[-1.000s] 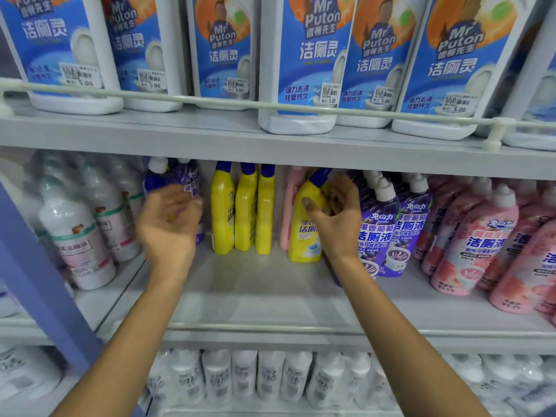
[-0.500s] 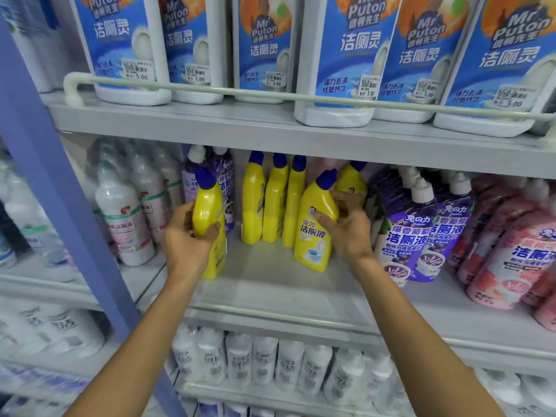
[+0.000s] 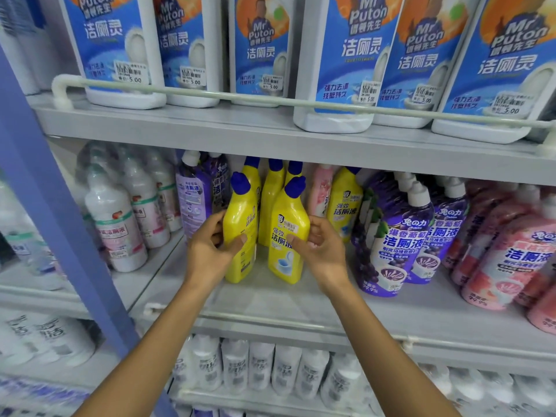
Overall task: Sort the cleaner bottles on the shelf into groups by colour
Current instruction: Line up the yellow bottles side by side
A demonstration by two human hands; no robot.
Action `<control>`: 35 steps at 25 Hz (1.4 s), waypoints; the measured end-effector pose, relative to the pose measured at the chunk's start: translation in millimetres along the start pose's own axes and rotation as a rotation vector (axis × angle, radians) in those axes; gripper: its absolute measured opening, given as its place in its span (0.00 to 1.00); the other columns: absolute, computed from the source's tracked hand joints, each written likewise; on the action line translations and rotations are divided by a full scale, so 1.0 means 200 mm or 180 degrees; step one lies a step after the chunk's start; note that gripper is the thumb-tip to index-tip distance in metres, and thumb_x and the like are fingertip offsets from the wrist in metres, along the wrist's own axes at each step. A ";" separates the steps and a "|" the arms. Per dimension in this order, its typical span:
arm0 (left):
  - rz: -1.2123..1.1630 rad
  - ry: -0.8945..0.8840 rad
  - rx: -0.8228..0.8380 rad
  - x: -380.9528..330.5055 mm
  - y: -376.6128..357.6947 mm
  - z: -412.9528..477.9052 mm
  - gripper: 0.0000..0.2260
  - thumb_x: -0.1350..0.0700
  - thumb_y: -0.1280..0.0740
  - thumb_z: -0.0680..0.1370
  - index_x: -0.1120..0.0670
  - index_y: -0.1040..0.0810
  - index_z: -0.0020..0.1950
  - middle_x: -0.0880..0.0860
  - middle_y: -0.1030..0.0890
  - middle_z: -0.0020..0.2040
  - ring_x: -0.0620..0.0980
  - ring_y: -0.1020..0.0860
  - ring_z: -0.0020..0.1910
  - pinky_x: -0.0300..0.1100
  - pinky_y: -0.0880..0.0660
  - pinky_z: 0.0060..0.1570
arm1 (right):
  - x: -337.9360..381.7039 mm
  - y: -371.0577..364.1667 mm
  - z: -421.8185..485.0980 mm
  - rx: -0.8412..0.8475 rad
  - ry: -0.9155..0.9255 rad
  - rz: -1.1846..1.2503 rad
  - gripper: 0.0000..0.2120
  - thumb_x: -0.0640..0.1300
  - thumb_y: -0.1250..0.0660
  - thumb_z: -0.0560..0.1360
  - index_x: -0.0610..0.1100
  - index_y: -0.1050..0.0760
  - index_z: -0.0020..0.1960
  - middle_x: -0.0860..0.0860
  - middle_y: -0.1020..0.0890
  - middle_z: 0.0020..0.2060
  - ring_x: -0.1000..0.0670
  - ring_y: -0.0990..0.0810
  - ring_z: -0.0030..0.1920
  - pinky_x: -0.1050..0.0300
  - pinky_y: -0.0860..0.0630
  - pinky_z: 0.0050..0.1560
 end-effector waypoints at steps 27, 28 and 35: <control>0.0530 0.0284 0.0002 0.10 -0.16 0.18 0.20 0.51 0.19 0.69 0.54 0.21 0.56 0.52 0.16 0.46 0.52 0.16 0.44 0.48 0.18 0.46 | 0.03 -0.20 0.08 -0.0611 0.0395 -0.0730 0.22 0.48 0.18 0.68 0.53 0.28 0.54 0.58 0.19 0.44 0.65 0.21 0.42 0.76 0.26 0.43; 0.0531 0.0302 0.0002 0.10 -0.16 0.19 0.20 0.51 0.20 0.69 0.54 0.21 0.57 0.52 0.16 0.46 0.52 0.16 0.45 0.47 0.19 0.46 | 0.04 -0.21 0.08 -0.0631 0.0434 -0.0733 0.22 0.49 0.18 0.68 0.53 0.27 0.54 0.56 0.17 0.45 0.63 0.20 0.43 0.73 0.24 0.45; 0.0551 0.0409 0.0008 0.10 -0.17 0.19 0.20 0.50 0.20 0.69 0.54 0.21 0.56 0.52 0.16 0.46 0.53 0.16 0.46 0.49 0.19 0.48 | 0.04 -0.22 0.09 -0.0479 0.0355 -0.0714 0.21 0.50 0.18 0.68 0.52 0.27 0.53 0.56 0.17 0.44 0.60 0.20 0.43 0.71 0.24 0.45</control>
Point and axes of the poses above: each hand's wrist, its own z-axis towards the middle knuckle, its own y-axis out of the back of the hand, x = y × z, the point moved 8 cm from there along z, towards the middle knuckle
